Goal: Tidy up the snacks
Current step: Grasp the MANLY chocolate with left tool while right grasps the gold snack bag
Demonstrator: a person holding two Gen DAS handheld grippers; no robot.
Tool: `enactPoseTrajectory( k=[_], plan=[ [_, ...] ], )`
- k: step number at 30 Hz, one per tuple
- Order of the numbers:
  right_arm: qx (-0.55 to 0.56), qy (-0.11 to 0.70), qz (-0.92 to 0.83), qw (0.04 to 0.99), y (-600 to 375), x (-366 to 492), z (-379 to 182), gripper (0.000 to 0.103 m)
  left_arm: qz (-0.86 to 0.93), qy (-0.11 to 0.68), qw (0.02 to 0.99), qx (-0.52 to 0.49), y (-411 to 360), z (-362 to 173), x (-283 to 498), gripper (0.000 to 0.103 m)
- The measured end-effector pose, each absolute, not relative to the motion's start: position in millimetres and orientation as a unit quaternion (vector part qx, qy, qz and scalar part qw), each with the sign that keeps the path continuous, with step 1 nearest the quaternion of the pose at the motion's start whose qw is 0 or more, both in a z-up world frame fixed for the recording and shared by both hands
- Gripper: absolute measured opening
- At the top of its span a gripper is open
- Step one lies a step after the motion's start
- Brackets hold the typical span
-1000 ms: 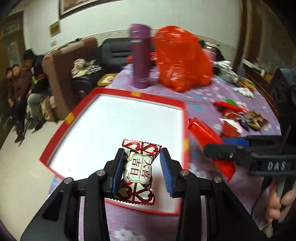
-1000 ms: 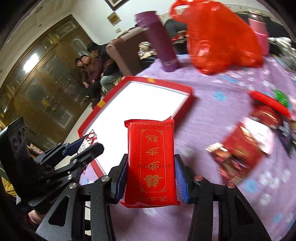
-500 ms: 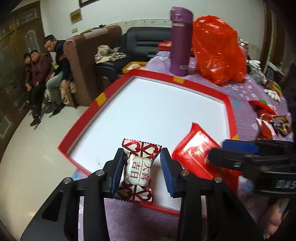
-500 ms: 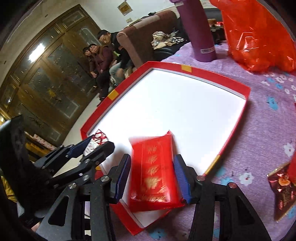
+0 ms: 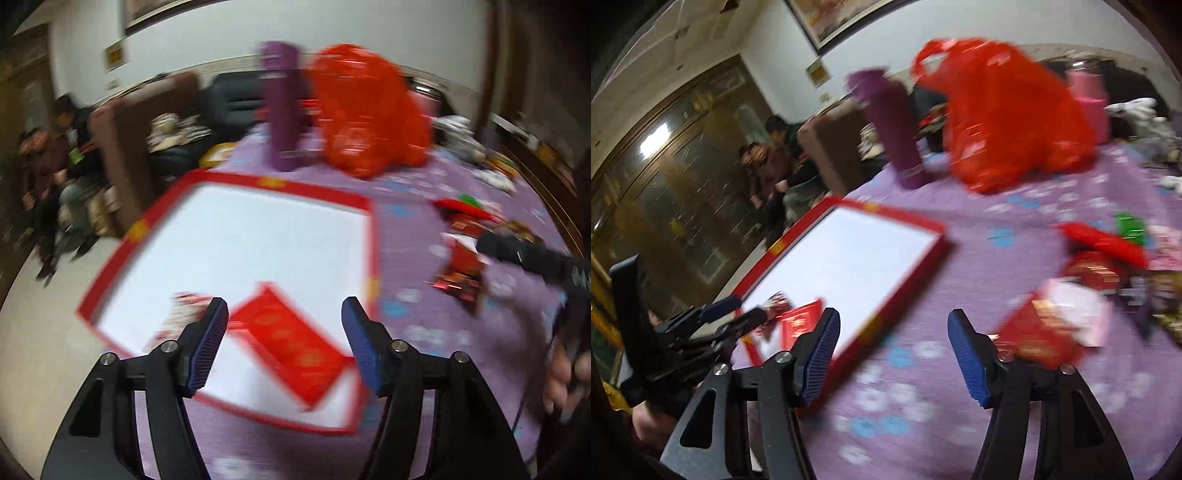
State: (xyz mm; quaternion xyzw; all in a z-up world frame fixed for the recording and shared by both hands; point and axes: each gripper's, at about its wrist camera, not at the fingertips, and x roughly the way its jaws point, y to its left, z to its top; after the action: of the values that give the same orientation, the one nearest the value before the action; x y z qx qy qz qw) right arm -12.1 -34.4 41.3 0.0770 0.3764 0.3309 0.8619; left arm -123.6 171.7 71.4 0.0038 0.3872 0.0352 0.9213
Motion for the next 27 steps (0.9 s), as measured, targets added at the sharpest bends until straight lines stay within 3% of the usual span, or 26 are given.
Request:
enactPoseTrajectory(
  k=[2, 12, 17, 27],
  plan=[
    [0.09, 0.365, 0.312, 0.873, -65, -7, 43, 0.065, 0.003, 0.389, 0.921, 0.019, 148, 72, -120, 0.072],
    [0.12, 0.341, 0.155, 0.919, -209, 18, 45, 0.072, -0.07, 0.415, 0.904, 0.074, 61, 64, -88, 0.072],
    [0.1, 0.367, 0.131, 0.916, -218, 54, 32, 0.077, -0.092, 0.431, 0.894, 0.078, 40, 53, -71, 0.072],
    [0.132, 0.417, 0.146, 0.887, -221, 77, -12, 0.074, -0.125, 0.469, 0.872, 0.065, 21, 16, -47, 0.071]
  ],
)
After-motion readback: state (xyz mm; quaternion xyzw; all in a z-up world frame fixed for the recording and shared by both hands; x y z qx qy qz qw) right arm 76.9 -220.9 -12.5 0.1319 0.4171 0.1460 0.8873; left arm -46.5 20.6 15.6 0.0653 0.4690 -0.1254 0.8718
